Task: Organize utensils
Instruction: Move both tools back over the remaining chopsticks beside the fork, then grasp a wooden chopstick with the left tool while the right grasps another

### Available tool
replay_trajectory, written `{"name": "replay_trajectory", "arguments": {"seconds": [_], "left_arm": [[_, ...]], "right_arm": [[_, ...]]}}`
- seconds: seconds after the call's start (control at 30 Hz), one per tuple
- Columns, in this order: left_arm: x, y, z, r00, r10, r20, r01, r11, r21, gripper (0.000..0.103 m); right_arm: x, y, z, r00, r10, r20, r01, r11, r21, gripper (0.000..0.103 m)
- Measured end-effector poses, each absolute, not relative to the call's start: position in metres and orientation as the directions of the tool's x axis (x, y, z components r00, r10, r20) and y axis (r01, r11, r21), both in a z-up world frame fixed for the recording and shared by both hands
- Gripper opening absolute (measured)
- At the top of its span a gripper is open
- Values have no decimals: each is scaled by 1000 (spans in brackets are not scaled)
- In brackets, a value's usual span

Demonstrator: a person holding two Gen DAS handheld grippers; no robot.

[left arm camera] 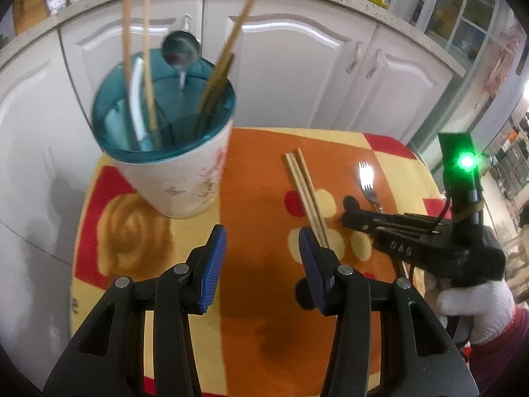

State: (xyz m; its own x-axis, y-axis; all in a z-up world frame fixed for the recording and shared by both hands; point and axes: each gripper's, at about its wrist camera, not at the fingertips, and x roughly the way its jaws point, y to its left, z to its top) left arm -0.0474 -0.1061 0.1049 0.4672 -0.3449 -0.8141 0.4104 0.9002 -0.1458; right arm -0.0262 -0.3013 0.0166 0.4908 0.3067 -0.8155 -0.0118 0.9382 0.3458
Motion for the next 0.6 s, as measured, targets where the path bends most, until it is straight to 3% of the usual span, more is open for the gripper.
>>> {"name": "replay_trajectory", "arguments": {"seconds": [0.17, 0.33, 0.47, 0.6], "left_arm": [[-45, -107, 104, 468, -337, -817, 407, 903, -139, 45], [-43, -100, 100, 465, -322, -825, 393, 910, -134, 45], [-41, -107, 89, 438, -327, -837, 399, 905, -146, 45], [-38, -126, 77, 410, -349, -843, 419, 893, -166, 45]], "right_arm": [[-14, -274, 5, 462, 271, -845, -68, 960, 271, 17], [-24, -308, 6, 481, 185, -857, 55, 969, 239, 17], [-36, -345, 4, 495, 240, -835, 132, 929, 345, 17], [-39, -345, 11, 516, 273, -812, 99, 922, 373, 17]]}}
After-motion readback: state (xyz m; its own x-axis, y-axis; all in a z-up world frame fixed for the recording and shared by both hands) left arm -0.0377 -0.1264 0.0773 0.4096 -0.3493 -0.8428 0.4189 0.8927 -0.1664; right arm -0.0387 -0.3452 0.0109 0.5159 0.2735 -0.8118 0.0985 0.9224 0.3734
